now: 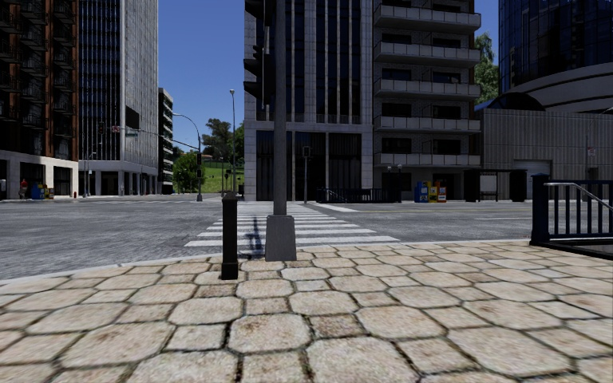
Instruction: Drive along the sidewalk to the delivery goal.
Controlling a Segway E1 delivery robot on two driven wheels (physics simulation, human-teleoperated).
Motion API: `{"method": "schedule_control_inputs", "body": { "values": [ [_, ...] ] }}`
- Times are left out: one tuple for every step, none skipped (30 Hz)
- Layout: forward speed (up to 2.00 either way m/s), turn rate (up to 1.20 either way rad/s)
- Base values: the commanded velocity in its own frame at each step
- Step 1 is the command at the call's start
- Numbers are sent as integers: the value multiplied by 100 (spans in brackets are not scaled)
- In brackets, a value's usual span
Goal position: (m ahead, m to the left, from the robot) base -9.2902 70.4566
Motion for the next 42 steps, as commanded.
{"method": "schedule_control_inputs", "body": {
  "values": [
    [0,0],
    [0,0],
    [0,0],
    [0,0],
    [0,0],
    [0,0],
    [0,0],
    [0,0],
    [0,0],
    [0,0],
    [0,0],
    [0,0],
    [0,0],
    [0,0],
    [0,0],
    [0,0],
    [0,0],
    [0,0],
    [0,0],
    [0,0],
    [0,0],
    [0,0],
    [0,0],
    [0,0],
    [0,0],
    [0,0],
    [0,0],
    [0,0],
    [0,0],
    [0,0],
    [0,13],
    [0,34],
    [0,63],
    [0,73],
    [0,79],
    [0,81],
    [0,82],
    [0,82],
    [0,82],
    [0,82],
    [0,83],
    [0,83]
  ]
}}
